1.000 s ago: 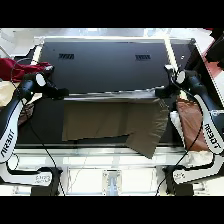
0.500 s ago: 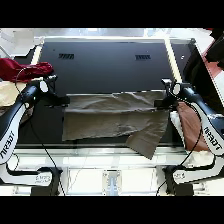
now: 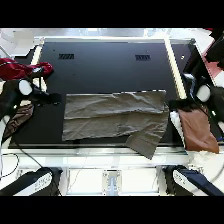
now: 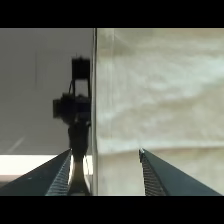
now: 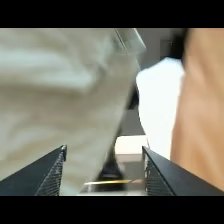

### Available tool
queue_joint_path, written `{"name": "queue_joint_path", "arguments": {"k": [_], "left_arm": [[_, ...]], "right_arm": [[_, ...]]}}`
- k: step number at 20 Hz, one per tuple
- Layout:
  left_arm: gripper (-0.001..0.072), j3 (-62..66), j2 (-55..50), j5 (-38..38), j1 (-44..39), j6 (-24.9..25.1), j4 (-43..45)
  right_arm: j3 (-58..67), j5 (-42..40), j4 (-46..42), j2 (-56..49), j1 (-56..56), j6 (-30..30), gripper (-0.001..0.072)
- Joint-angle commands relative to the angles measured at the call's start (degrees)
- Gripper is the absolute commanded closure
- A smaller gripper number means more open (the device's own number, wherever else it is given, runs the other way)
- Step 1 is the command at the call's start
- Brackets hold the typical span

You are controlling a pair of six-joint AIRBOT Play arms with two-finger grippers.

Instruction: Fold the shirts.

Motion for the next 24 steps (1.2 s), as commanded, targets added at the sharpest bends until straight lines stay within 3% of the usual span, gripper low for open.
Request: {"name": "queue_joint_path", "arguments": {"k": [1, 6, 10, 12, 14, 20, 24], "left_arm": [[0.0200, -5.64, 7.52, 1.18, 0.07, -4.33, -0.22], [0.0200, -6.62, 9.73, -0.37, 0.07, -4.55, -0.22], [0.0199, -6.67, 9.88, -0.85, 0.07, -4.55, -0.20], [0.0200, -6.67, 9.88, -0.85, 0.07, -4.55, -0.22], [0.0200, -6.67, 9.88, -1.14, 0.07, -4.55, -0.20], [0.0200, -6.67, 9.88, -2.51, 0.07, -4.52, -0.20], [0.0200, -6.67, 9.88, -2.51, 0.07, -4.55, -0.20]], "right_arm": [[-16.59, -2.34, 9.51, 11.69, -6.78, 4.20, 0.0171], [-25.64, 6.12, 17.27, 7.15, -8.48, -2.56, 0.0171], [-25.88, 3.58, 20.94, 2.58, -8.48, -4.15, 0.0174], [-25.88, 0.83, 25.73, -0.52, -8.46, -6.36, 0.0242], [-25.88, -0.83, 29.73, -4.04, -8.46, -8.63, 0.0242], [-25.88, 2.36, 22.75, -6.88, -8.48, -9.46, 0.0241], [-25.88, 2.32, 23.45, -6.86, -8.48, -9.75, 0.0242]]}}
